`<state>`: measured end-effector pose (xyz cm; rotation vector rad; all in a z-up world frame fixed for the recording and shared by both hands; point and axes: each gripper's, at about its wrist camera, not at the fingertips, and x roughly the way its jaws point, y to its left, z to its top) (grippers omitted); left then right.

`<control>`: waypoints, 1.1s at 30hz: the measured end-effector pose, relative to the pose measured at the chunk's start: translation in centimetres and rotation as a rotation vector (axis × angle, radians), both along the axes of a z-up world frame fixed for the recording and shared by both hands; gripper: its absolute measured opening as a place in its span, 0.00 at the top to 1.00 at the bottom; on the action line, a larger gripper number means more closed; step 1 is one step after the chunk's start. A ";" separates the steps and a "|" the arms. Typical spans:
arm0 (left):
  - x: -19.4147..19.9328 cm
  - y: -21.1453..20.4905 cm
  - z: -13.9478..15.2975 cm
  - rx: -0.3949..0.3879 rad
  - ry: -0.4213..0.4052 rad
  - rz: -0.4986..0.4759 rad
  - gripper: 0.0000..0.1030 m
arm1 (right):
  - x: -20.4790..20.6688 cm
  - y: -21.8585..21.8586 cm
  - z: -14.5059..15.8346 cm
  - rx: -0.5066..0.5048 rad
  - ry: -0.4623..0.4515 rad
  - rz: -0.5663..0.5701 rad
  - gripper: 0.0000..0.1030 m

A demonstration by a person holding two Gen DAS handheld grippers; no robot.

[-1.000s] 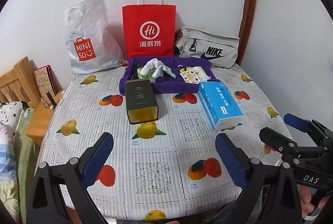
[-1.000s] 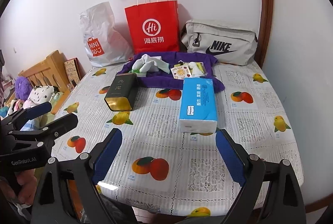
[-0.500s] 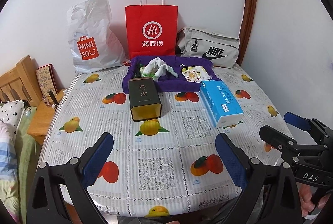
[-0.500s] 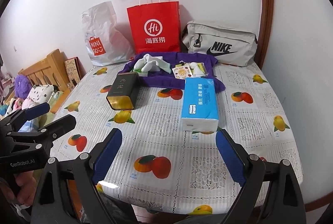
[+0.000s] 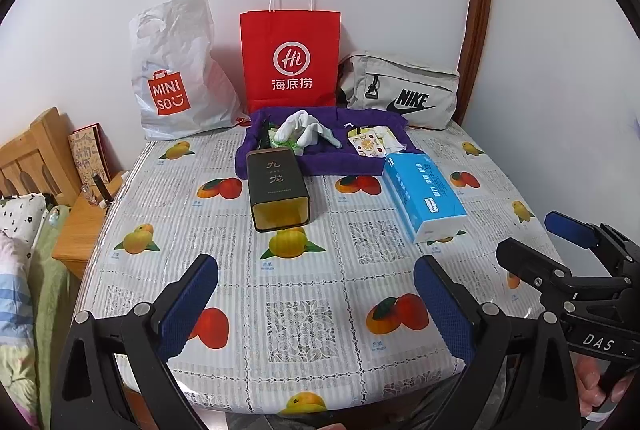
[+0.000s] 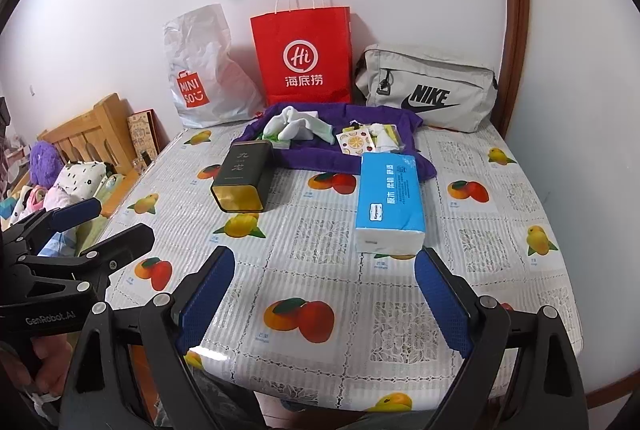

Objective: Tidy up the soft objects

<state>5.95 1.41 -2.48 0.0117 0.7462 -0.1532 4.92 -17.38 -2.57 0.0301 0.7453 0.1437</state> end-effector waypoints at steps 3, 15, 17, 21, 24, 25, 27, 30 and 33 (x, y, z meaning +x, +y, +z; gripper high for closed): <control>-0.1 0.0 0.0 -0.001 -0.001 -0.001 0.04 | 0.0 0.0 0.0 -0.001 -0.002 0.001 0.12; -0.2 -0.1 0.2 -0.001 -0.003 -0.007 0.04 | -0.4 -0.1 0.2 0.001 -0.009 -0.001 0.12; -0.2 -0.1 0.2 0.000 -0.003 -0.008 0.04 | -0.4 -0.1 0.3 -0.002 -0.010 -0.003 0.12; -0.3 -0.1 0.2 -0.003 -0.003 -0.007 0.04 | -0.5 -0.1 0.3 -0.001 -0.011 -0.003 0.12; -0.2 -0.2 0.2 -0.001 -0.002 -0.007 0.04 | -0.5 -0.1 0.4 0.001 -0.012 -0.005 0.12; -0.3 -0.2 0.2 -0.002 -0.003 -0.007 0.04 | -0.5 -0.1 0.4 0.001 -0.013 -0.006 0.12; -0.3 -0.1 0.3 -0.002 -0.003 -0.010 0.04 | -0.5 -0.1 0.5 0.003 -0.013 -0.005 0.12; -0.3 -0.2 0.4 -0.001 -0.004 -0.010 0.04 | -0.5 -0.1 0.5 0.001 -0.014 -0.005 0.12; -0.3 -0.2 0.3 -0.001 -0.005 -0.009 0.04 | -0.5 -0.1 0.5 0.001 -0.013 -0.004 0.12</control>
